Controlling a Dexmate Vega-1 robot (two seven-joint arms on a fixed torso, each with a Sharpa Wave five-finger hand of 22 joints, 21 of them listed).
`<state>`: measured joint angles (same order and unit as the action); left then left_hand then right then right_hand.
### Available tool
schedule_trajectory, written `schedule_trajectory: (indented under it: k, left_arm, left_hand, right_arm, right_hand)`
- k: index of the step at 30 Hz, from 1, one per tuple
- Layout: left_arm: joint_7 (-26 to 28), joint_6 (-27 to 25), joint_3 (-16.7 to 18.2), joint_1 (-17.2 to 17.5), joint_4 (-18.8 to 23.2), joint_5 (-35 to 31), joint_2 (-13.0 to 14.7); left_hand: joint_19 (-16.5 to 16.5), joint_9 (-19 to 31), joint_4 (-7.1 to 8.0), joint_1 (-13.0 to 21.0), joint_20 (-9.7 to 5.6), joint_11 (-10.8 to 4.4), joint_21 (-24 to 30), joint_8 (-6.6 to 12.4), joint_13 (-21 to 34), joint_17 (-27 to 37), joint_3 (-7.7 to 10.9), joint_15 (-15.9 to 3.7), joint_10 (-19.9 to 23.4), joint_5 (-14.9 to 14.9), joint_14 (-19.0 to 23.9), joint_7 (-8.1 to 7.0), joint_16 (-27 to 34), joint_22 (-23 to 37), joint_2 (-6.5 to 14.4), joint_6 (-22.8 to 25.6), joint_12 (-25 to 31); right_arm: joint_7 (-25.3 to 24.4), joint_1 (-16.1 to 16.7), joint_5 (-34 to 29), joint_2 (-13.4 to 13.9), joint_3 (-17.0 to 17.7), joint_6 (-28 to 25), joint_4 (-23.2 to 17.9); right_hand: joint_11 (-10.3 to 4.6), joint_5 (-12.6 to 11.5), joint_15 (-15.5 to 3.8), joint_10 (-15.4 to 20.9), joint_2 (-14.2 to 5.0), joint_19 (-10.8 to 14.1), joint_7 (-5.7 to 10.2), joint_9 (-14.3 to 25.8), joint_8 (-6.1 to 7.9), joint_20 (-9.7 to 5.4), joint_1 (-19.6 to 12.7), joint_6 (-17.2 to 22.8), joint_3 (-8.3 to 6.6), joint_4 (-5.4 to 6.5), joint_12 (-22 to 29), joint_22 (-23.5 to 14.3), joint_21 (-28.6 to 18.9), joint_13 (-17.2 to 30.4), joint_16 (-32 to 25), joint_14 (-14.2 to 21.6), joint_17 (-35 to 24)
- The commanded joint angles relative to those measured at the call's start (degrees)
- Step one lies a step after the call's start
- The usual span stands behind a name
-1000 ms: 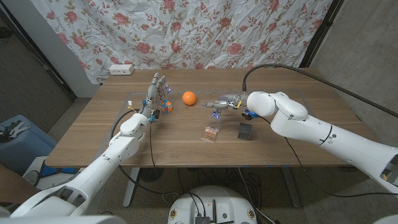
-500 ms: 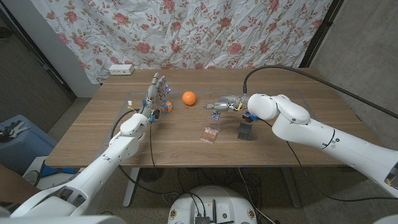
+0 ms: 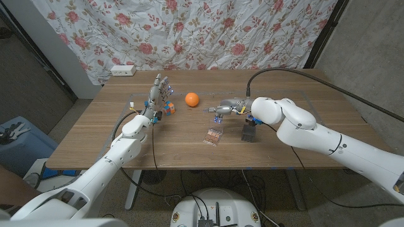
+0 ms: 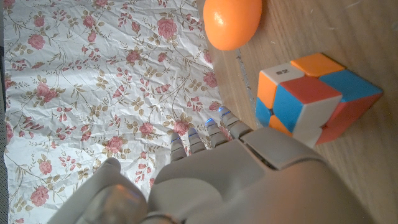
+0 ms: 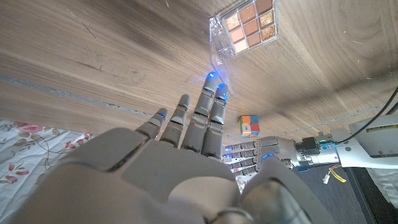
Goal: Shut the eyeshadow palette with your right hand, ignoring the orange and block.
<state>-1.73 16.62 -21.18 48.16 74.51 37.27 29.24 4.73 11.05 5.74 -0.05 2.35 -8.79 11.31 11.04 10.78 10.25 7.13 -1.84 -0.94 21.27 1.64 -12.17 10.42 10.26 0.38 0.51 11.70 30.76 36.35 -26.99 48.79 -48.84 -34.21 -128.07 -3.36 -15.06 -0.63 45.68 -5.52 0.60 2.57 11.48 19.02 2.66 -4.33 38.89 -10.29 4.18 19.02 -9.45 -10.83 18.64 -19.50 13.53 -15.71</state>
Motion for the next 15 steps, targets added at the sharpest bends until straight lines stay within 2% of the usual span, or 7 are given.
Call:
schedule_trajectory:
  k: [1, 15]
  left_arm:
    - [0.0, 0.0, 0.0, 0.0, 0.0, 0.0, 0.0]
    - [0.0, 0.0, 0.0, 0.0, 0.0, 0.0, 0.0]
  left_hand:
    - [0.4, 0.2, 0.03, 0.3, 0.02, -0.46, 0.2, 0.30, 0.2, 0.3, 0.45, -1.25, 0.0, 0.2, 0.2, -0.41, 0.3, 0.2, 0.4, -0.1, 0.3]
    - [0.4, 0.2, 0.03, 0.3, 0.00, -0.38, 0.3, 0.30, 0.2, 0.3, 0.45, -1.34, 0.1, 0.2, 0.3, -0.41, 0.4, 0.2, 0.4, -0.1, 0.3]
  right_arm:
    - [-0.5, 1.4, -0.7, 0.3, 0.0, -0.6, -1.2]
    - [-2.6, 3.7, -1.7, 0.4, 0.3, 0.3, -2.0]
  right_hand:
    - [0.00, -0.3, -0.41, 0.3, -1.19, 0.5, 0.04, 0.1, -0.04, -0.06, 0.1, 0.6, -0.44, -0.17, -0.3, -0.2, -0.3, 0.1, -0.4, 0.0, 0.1]
    - [0.22, -0.2, -0.15, -0.7, -1.28, 0.7, -0.13, 0.1, -0.37, -0.15, 0.3, 0.2, -0.52, -0.15, -1.1, -0.2, -0.2, -0.1, -0.4, -0.2, 0.0]
